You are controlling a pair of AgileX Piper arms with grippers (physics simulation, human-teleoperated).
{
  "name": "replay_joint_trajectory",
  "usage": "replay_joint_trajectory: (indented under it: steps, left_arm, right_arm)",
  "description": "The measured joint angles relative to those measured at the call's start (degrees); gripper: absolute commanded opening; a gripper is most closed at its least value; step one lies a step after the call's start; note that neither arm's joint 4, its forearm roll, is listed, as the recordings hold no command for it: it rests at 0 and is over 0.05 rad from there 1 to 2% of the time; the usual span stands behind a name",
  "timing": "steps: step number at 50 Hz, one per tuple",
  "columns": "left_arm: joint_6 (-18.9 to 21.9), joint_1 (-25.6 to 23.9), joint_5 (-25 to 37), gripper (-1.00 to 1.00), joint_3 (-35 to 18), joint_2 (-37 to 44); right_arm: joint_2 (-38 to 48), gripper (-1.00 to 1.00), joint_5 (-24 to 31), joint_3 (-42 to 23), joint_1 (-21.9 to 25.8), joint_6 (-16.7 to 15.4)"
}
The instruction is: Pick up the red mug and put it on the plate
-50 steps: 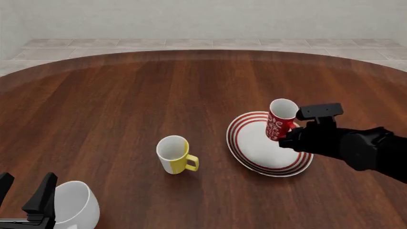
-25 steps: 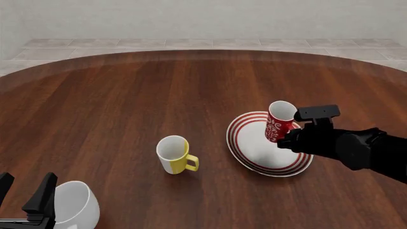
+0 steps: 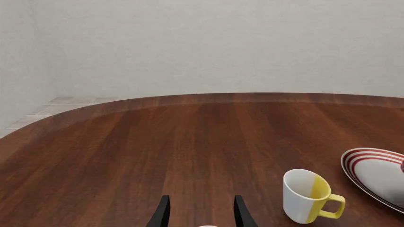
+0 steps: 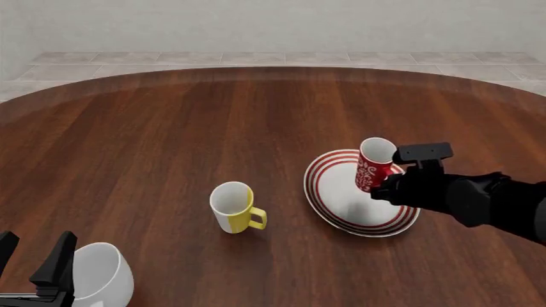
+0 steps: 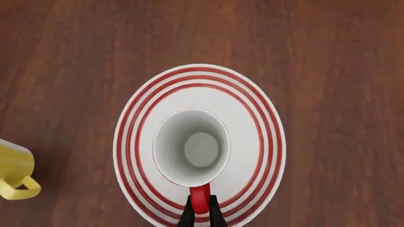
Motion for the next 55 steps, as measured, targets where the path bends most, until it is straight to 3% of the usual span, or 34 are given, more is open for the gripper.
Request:
replay_joint_trajectory:
  steps: [55]
  left_arm:
    - [0.00,0.00,0.00,1.00,0.00,0.00]
  right_arm:
    - [5.15,-1.00,-2.20,-1.46,-1.07,-0.91]
